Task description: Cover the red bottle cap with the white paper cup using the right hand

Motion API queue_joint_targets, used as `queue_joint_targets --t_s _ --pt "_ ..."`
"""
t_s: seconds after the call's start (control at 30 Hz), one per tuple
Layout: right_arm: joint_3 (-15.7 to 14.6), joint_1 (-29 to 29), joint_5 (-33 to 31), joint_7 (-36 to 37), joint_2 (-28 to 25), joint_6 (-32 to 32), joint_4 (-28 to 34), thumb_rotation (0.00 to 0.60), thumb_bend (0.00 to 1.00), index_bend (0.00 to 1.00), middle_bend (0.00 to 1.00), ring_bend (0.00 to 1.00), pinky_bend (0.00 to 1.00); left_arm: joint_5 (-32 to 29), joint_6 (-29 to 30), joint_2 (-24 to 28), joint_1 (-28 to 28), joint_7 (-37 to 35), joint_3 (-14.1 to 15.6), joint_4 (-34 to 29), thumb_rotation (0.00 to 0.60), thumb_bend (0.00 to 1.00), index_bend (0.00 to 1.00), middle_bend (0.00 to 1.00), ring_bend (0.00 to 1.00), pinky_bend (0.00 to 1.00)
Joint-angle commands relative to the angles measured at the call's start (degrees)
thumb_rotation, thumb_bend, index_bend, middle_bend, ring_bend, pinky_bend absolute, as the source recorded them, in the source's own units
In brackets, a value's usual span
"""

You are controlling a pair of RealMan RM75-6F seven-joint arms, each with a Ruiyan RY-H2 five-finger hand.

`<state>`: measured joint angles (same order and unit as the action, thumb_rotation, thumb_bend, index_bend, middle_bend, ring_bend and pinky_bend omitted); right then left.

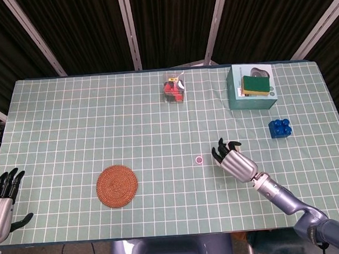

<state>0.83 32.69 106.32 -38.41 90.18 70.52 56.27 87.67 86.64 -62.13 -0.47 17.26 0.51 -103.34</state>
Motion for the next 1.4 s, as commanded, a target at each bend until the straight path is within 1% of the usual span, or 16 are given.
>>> queue_joint_targets --t_s 0.03,0.13,0.3,0.53,0.57,0.63,0.67,0.7,0.77,0.8,0.87,1.03,1.13,1.2,1.27,1.4 --pt "2.4 -0.8 -6.5 14.0 -1.1 1.0 5.0 0.6 0.33 0.21 0.37 0.22 0.55 0.1 0.0 0.1 0.0 -0.1 0.1 -0.1 0.6 0.0 0.0 0.0 0.0 0.0" --pt "2.9 -0.7 -10.1 20.2 -1.7 -2.2 6.5 0.6 0.33 0.21 0.38 0.22 0.55 0.3 -0.1 0.4 0.0 -0.4 0.3 -0.3 0.6 0.0 0.0 0.0 0.0 0.0" --pt "2.7 -0.5 -14.2 25.2 -1.9 -7.3 6.3 0.6 0.33 0.21 0.38 0.22 0.55 0.3 -0.1 0.6 0.1 -0.7 0.4 -0.5 0.6 0.0 0.0 0.0 0.0 0.0" --pt "1.6 0.0 -16.0 30.8 -2.0 -11.1 6.2 0.6 0.33 0.21 0.38 0.22 0.54 0.1 -0.6 0.5 -0.1 -0.3 0.7 -0.7 0.6 0.0 0.0 0.0 0.0 0.0" --pt "1.5 0.1 -16.0 31.1 -2.0 -11.3 6.1 0.6 0.33 0.21 0.38 0.21 0.52 0.1 -0.7 0.5 -0.1 -0.3 0.7 -0.8 0.6 0.0 0.0 0.0 0.0 0.0" --pt "1.3 0.2 -16.3 31.6 -2.1 -11.7 6.3 0.6 0.32 0.21 0.35 0.16 0.36 0.0 -0.8 0.5 -0.2 -0.1 0.7 -0.9 0.6 0.0 0.0 0.0 0.0 0.0" --pt "1.2 0.3 -16.4 31.7 -2.2 -12.1 6.4 0.6 0.3 0.18 0.29 0.1 0.2 0.0 -0.8 0.5 -0.2 -0.1 0.7 -0.9 0.6 0.0 0.0 0.0 0.0 0.0" --pt "0.9 0.5 -16.7 31.4 -2.6 -13.0 6.9 0.6 0.27 0.12 0.18 0.04 0.08 -0.1 -0.8 0.5 -0.2 0.0 0.7 -0.9 0.6 0.0 0.0 0.0 0.0 0.0" --pt "0.3 0.8 -17.9 30.7 -4.3 -16.1 8.9 0.6 0.23 0.03 0.03 0.0 0.0 -0.1 -0.9 0.5 -0.2 0.1 0.7 -1.0 0.6 0.0 0.0 0.0 0.0 0.0" --pt "0.0 1.0 -18.7 30.1 -5.3 -17.7 10.4 0.6 0.22 0.0 0.0 0.0 0.0 -0.1 -0.9 0.5 -0.2 0.2 0.7 -1.0 0.6 0.0 0.0 0.0 0.0 0.0" --pt "0.0 1.1 -19.8 28.5 -7.0 -19.0 12.9 0.6 0.21 0.0 0.0 0.0 0.0 -0.1 -1.0 0.5 -0.2 0.2 0.8 -1.1 0.6 0.0 0.0 0.0 0.0 0.0" --pt "0.5 -0.4 -18.9 21.3 -9.4 -13.4 17.7 0.6 0.21 0.0 0.0 0.0 0.0 -0.1 -1.0 0.8 -0.2 -0.1 0.9 -1.3 0.6 0.0 0.0 0.0 0.0 0.0" --pt "-0.1 -1.7 -17.7 14.4 -11.4 -10.3 22.7 0.6 0.16 0.01 0.0 0.0 0.0 0.3 -0.8 0.9 -0.2 -0.2 1.0 -1.5 0.6 0.0 0.0 0.0 0.0 0.0" --pt "-0.8 -2.0 -16.6 9.4 -12.2 -9.5 25.0 0.6 0.09 0.01 0.0 0.0 0.0 0.5 -0.8 1.0 -0.2 -0.3 1.1 -1.5 0.6 0.0 0.0 0.0 0.0 0.0" --pt "-1.4 -2.1 -15.8 3.1 -12.6 -9.2 27.1 0.6 0.06 0.0 0.0 0.0 0.0 0.7 -0.7 1.1 -0.2 -0.3 1.2 -1.6 0.6 0.0 0.0 0.0 0.0 0.0" --pt "-1.8 -1.5 -14.7 -4.3 -11.7 -10.0 27.8 0.6 0.05 0.01 0.0 0.0 0.0 0.9 -0.5 1.2 -0.1 -0.5 1.2 -1.6 0.6 0.0 0.0 0.0 0.0 0.0"
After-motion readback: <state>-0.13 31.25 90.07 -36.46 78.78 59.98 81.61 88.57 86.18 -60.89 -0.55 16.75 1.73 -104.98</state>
